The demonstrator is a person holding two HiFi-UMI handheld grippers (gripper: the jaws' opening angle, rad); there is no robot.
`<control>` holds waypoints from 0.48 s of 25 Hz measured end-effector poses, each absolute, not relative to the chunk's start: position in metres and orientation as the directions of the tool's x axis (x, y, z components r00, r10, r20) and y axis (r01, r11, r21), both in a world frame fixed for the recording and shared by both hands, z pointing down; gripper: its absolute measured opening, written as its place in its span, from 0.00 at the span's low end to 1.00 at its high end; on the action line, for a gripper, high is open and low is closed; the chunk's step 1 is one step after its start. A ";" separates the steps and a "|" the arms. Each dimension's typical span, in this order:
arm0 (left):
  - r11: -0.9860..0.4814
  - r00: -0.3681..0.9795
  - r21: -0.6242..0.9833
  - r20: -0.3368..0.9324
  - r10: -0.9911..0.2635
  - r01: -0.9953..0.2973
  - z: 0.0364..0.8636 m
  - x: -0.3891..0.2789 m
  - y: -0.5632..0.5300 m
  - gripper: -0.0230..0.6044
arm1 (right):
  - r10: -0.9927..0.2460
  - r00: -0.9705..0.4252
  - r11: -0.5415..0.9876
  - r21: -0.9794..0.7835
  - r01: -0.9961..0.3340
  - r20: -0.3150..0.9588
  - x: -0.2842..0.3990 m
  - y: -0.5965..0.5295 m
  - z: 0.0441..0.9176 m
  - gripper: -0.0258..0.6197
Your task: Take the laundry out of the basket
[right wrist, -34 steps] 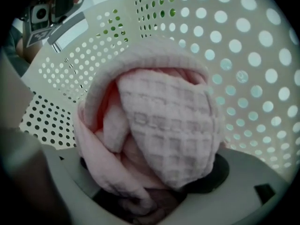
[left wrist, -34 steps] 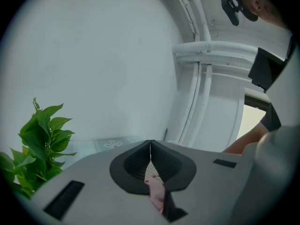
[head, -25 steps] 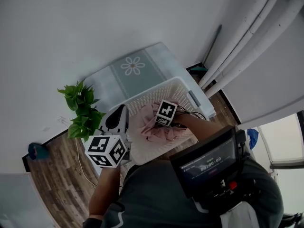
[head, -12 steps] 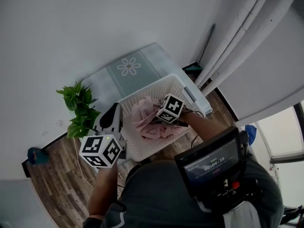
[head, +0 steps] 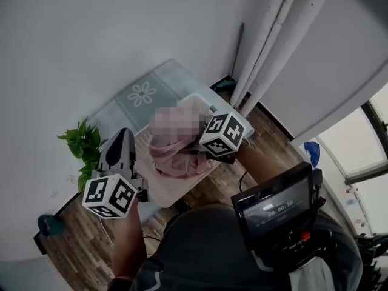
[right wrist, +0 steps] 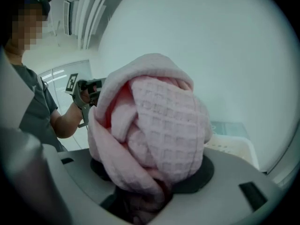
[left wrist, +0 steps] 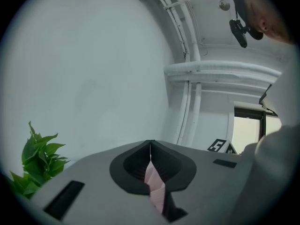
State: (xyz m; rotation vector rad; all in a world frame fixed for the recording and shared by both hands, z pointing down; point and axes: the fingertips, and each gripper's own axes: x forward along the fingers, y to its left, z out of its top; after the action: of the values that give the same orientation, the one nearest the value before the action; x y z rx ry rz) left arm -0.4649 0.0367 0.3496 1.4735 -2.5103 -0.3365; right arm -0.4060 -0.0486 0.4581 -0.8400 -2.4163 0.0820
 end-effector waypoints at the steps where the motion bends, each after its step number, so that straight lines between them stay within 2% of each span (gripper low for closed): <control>1: 0.468 -0.476 0.302 0.051 -0.878 -0.831 0.344 -0.464 0.035 0.05 | 0.579 -0.663 0.809 -0.231 0.541 0.475 -0.401 -0.053 0.447 0.48; 7: 0.371 -0.396 0.286 -0.035 -0.918 -0.884 0.315 -0.445 0.011 0.05 | 0.486 -0.821 0.872 -0.228 0.433 0.300 -0.368 -0.088 0.377 0.48; 12: 0.291 -0.318 0.254 -0.073 -0.945 -0.922 0.283 -0.395 -0.046 0.05 | 0.390 -0.905 0.912 -0.208 0.353 0.172 -0.309 -0.151 0.317 0.48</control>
State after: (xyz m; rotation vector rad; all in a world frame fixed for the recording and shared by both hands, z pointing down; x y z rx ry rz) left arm -0.3951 -0.0464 0.2834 1.7777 -2.4490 -0.3824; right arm -0.3093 -0.1513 0.3167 -0.5628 -2.8644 0.2549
